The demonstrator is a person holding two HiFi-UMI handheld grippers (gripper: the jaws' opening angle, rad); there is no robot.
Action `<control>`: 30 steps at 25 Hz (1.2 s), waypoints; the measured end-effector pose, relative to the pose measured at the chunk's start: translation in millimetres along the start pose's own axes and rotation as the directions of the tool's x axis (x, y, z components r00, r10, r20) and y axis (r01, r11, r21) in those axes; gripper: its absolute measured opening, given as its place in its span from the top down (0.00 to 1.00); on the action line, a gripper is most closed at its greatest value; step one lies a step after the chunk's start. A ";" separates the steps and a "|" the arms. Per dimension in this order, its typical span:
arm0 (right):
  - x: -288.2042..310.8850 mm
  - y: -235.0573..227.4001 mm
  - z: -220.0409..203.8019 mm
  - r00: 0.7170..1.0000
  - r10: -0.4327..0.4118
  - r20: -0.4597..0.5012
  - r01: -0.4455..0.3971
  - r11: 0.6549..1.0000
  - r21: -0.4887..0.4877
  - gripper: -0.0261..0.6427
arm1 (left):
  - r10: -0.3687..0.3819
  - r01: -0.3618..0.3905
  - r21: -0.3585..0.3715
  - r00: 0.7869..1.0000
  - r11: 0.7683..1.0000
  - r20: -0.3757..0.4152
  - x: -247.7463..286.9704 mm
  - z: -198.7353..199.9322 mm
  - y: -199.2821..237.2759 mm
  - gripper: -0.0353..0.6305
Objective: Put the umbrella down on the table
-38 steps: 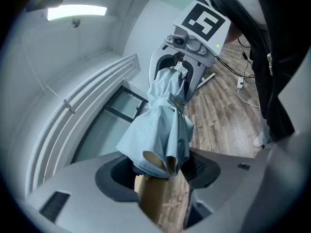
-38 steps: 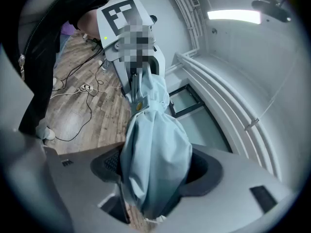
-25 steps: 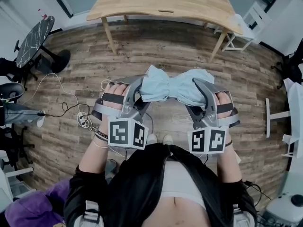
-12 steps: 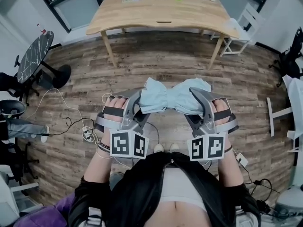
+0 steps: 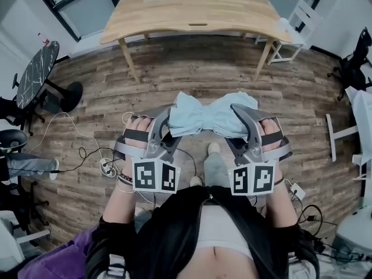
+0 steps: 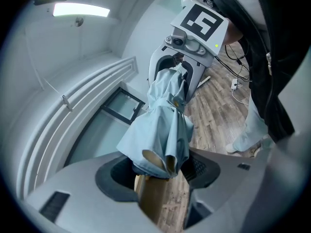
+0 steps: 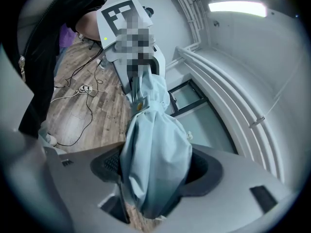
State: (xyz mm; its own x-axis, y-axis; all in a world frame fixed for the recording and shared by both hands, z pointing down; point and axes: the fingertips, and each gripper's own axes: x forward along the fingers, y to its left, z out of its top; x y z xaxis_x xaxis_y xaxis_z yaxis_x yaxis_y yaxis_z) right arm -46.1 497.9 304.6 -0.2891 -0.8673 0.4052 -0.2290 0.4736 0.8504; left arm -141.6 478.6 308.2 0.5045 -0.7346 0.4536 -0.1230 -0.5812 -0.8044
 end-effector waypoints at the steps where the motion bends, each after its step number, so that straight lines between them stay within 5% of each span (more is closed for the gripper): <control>1: 3.9 -1.9 -2.1 1.000 0.001 -0.003 -0.001 1.000 -0.001 0.48 | 0.001 -0.001 -0.002 1.000 1.000 0.003 4.5 -0.9 1.9 0.56; 30: 184.2 -160.5 -144.2 0.999 0.031 0.039 -0.031 0.999 -0.021 0.48 | 0.011 -0.012 -0.032 0.999 0.999 -0.035 239.0 16.1 142.9 0.56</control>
State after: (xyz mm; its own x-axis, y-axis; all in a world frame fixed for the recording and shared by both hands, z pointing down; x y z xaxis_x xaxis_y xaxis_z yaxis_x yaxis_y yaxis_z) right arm 71.4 240.1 291.1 -0.3323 -0.8454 0.4182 -0.2002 0.4965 0.8446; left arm -24.9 225.6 295.5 0.4731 -0.7529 0.4575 -0.1565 -0.5829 -0.7973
